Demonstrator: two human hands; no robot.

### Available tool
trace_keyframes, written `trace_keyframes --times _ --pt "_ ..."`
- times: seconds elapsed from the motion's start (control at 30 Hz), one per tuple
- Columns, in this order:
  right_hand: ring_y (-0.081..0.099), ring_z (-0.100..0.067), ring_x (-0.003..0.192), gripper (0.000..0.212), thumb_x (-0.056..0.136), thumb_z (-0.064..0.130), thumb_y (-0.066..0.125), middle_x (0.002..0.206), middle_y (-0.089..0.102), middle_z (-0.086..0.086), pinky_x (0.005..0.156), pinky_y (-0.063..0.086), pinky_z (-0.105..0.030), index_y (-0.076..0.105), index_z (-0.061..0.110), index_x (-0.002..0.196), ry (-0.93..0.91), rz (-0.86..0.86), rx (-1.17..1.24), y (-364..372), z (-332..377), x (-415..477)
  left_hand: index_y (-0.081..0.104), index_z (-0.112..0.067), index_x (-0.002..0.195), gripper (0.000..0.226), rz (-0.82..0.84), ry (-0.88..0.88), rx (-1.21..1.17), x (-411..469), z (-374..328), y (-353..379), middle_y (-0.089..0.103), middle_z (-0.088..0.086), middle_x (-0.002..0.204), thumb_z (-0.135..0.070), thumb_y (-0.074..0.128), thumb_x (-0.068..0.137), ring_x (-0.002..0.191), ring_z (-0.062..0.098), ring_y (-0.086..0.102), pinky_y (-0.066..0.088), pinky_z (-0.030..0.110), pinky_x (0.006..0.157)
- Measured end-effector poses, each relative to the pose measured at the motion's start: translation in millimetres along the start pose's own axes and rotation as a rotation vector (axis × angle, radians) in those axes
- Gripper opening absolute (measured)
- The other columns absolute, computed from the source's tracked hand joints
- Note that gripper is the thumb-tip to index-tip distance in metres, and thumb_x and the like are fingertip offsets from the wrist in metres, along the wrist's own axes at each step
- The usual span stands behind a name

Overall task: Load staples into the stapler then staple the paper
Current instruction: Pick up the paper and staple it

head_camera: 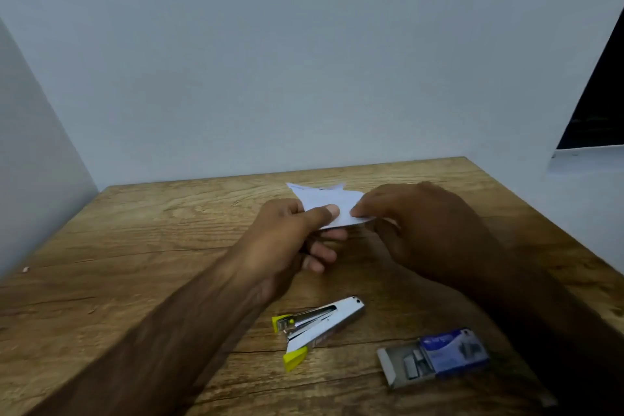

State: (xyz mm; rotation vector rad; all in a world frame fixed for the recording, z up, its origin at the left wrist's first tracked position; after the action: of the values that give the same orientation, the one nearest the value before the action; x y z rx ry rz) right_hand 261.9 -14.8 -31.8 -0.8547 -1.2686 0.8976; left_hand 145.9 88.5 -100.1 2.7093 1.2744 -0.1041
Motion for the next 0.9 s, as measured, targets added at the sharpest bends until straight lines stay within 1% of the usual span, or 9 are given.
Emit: trace_keyframes --times 0.13,0.2,0.3,0.4,0.47,0.5,0.63,0.77,0.9 --pt "0.066 -0.019 0.109 0.030 0.091 0.032 0.058 0.119 0.074 0.012 0.087 0.052 -0.034 0.071 0.039 0.117 0.170 -0.007 -0.099 -4.8 -49.8 -1.8 0.066 -0.004 0.095 0.032 0.015 -0.089 0.231 30.7 3.2 28.6 0.074 0.008 0.070 -0.036 0.068 0.097 0.037 0.016 0.056 0.042 0.019 0.033" --pt "0.065 -0.021 0.109 0.032 0.089 0.032 0.060 0.118 0.074 0.009 0.088 0.052 -0.035 0.070 0.043 0.118 0.264 0.016 -0.147 -6.6 -77.1 -4.6 0.063 -0.009 0.093 0.034 -0.036 -0.037 0.395 42.7 0.2 38.3 0.070 0.008 0.077 -0.043 0.069 0.093 0.038 0.015 0.057 0.040 0.020 0.035" --pt "0.064 -0.021 0.108 0.035 0.086 0.028 0.063 0.117 0.072 0.006 0.085 0.051 -0.032 0.069 0.044 0.117 0.374 0.068 -0.193 -3.9 -111.7 -8.4 0.062 -0.024 0.099 0.027 -0.150 0.209 0.705 53.7 -19.9 51.7 0.068 -0.001 0.091 -0.046 0.071 0.085 0.073 0.018 0.066 0.044 0.027 0.055" --pt "0.062 -0.019 0.107 0.034 0.085 0.025 0.062 0.115 0.070 0.006 0.077 0.042 -0.028 0.069 0.043 0.113 0.455 0.138 -0.196 3.2 -135.6 -12.6 0.069 -0.026 0.112 0.022 0.024 0.460 1.029 60.5 -32.4 95.7 0.064 -0.002 0.111 -0.038 0.067 0.093 0.104 0.018 0.062 0.051 0.034 0.082" --pt "0.061 -0.019 0.104 0.034 0.083 0.021 0.062 0.111 0.069 0.005 0.076 0.044 -0.028 0.071 0.041 0.109 0.501 0.172 -0.178 6.9 -147.6 -16.7 0.069 -0.025 0.122 0.028 0.145 0.523 1.159 65.9 -29.5 123.2 0.061 0.001 0.128 -0.037 0.062 0.098 0.119 0.020 0.057 0.049 0.040 0.099" --pt "0.061 -0.019 0.102 0.034 0.083 0.019 0.061 0.109 0.068 0.003 0.078 0.046 -0.029 0.071 0.039 0.108 0.521 0.186 -0.164 8.7 -152.7 -18.7 0.069 -0.024 0.124 0.030 0.185 0.524 1.215 68.9 -26.5 134.3 0.061 0.001 0.132 -0.038 0.059 0.099 0.122 0.021 0.056 0.048 0.042 0.102" --pt "0.058 -0.021 0.103 0.036 0.082 0.015 0.055 0.111 0.067 0.000 0.081 0.047 -0.032 0.069 0.032 0.111 0.576 0.242 -0.103 15.7 -167.9 -25.1 0.067 -0.023 0.128 0.036 0.291 0.478 1.400 82.7 -13.0 166.2 0.063 0.001 0.134 -0.041 0.051 0.101 0.123 0.025 0.059 0.050 0.044 0.100" --pt "0.057 -0.022 0.115 0.039 0.088 0.019 0.051 0.127 0.063 -0.001 0.090 0.047 -0.033 0.063 0.025 0.124 0.601 0.267 -0.066 20.7 -174.3 -29.0 0.061 -0.021 0.133 0.039 0.293 0.453 1.454 92.3 -9.3 173.7 0.062 0.003 0.139 -0.039 0.049 0.101 0.127 0.027 0.058 0.050 0.045 0.102" --pt "0.054 -0.022 0.121 0.036 0.092 0.023 0.050 0.134 0.059 -0.002 0.098 0.047 -0.039 0.058 0.020 0.127 0.620 0.250 -0.065 19.8 -179.5 -32.8 0.061 -0.018 0.125 0.037 0.289 0.462 1.527 99.4 -7.9 180.4 0.063 0.003 0.135 -0.042 0.047 0.102 0.124 0.028 0.059 0.048 0.043 0.099"
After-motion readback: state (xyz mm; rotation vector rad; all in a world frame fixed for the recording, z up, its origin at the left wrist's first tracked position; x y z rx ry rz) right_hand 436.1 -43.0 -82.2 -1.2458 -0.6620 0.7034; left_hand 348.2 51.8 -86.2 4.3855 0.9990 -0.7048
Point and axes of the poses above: each hand's wrist, its own x-axis towards the middle knuckle, its own y-axis out of the palm, z = x × y, the point moved 8 cm from there along x, towards the middle knuckle
